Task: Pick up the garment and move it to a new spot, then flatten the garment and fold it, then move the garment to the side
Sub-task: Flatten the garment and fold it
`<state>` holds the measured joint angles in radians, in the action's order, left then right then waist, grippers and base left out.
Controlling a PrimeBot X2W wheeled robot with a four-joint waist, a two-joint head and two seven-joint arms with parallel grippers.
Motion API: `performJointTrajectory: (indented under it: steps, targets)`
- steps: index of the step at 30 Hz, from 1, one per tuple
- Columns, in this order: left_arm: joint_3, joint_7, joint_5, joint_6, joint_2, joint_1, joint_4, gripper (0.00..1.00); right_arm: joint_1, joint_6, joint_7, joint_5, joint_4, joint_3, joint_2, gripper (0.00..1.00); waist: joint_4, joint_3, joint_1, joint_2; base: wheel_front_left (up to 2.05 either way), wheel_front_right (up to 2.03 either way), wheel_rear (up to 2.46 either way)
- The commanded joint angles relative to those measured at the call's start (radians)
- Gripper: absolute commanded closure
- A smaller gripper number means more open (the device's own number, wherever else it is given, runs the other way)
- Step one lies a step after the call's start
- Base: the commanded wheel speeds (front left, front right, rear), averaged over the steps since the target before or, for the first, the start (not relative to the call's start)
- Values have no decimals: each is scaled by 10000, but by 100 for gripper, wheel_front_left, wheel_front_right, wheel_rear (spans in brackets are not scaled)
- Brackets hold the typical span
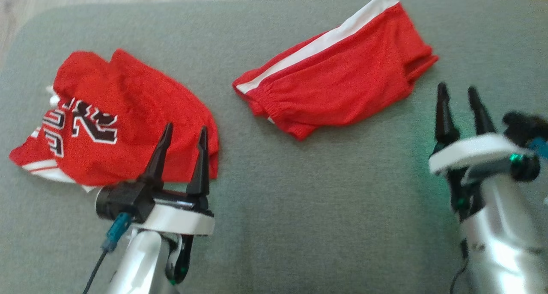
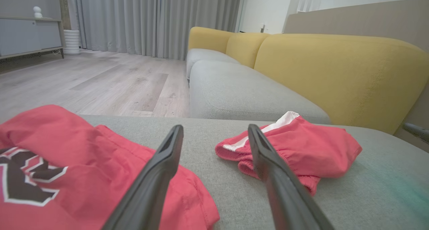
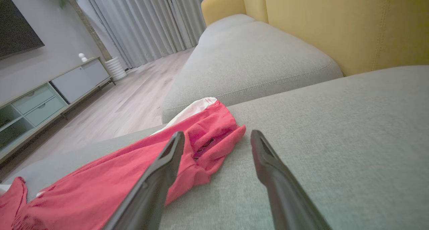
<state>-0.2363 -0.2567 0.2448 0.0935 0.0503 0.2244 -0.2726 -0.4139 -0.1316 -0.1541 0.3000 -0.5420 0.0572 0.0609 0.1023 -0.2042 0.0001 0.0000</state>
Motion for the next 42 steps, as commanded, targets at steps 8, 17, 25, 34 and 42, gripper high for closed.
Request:
performJointTrajectory:
  steps: [8,17,25,34,42]
  targets:
    - [-301,-51,238,99,3,932,206,0,-2564,9,1281,487,-1457,1836,53,0,1165,-1105,-1,0,0,0,0]
    - [-893,-51,699,-132,0,1302,284,0,-4545,9,2251,-232,-4219,3979,543,0,1998,-1600,-1,0,0,0,0]
    - [-1091,-51,897,-279,0,1447,335,0,-5345,9,2635,-1050,-5642,4368,721,25,2238,-1768,-1,0,0,0,0]
    - [-1115,-51,921,-340,0,1513,291,0,-5613,9,1717,-1033,-5708,3910,693,100,2017,-1781,-1,0,0,0,0]
    - [-891,-51,767,-281,-1,1308,222,0,-4950,9,579,156,-5193,3609,690,100,1332,-1264,-1,0,0,0,0]
